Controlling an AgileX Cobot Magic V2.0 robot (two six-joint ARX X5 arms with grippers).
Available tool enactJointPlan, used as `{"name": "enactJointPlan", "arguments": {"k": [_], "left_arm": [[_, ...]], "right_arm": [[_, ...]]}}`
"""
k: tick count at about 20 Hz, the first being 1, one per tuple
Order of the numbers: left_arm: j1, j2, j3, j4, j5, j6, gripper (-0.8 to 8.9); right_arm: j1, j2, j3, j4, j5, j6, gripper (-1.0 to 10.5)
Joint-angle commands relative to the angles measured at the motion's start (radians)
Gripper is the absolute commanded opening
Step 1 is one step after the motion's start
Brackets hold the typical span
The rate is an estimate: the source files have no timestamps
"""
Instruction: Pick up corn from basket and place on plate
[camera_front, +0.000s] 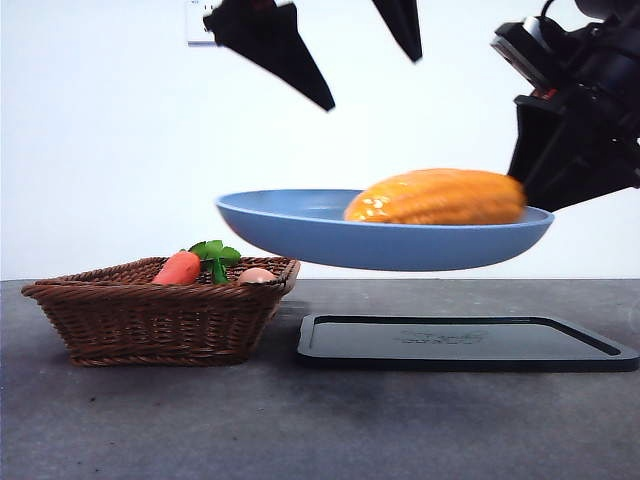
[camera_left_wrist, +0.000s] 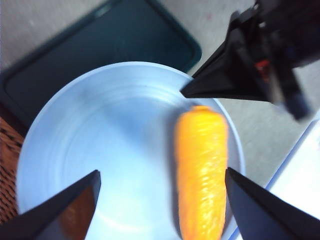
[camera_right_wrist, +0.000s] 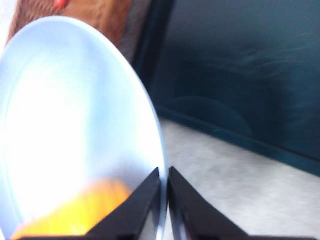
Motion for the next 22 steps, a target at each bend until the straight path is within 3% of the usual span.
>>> {"name": "enactJointPlan", "arguments": {"k": [1, 11, 22], "left_arm": [[-0.008, -0.023, 0.031, 0.000, -0.002, 0.020, 4.04], [-0.011, -0.136, 0.031, -0.004, -0.002, 0.003, 4.04], [-0.011, -0.157, 0.031, -0.025, -0.002, -0.010, 4.04]], "right_arm": [[-0.027, 0.010, 0.022, 0.015, -0.006, 0.010, 0.0], [-0.178, 0.198, 0.075, 0.117, -0.006, -0.006, 0.0], [-0.204, 0.507, 0.263, 0.138, 0.049, -0.039, 0.0]]}}
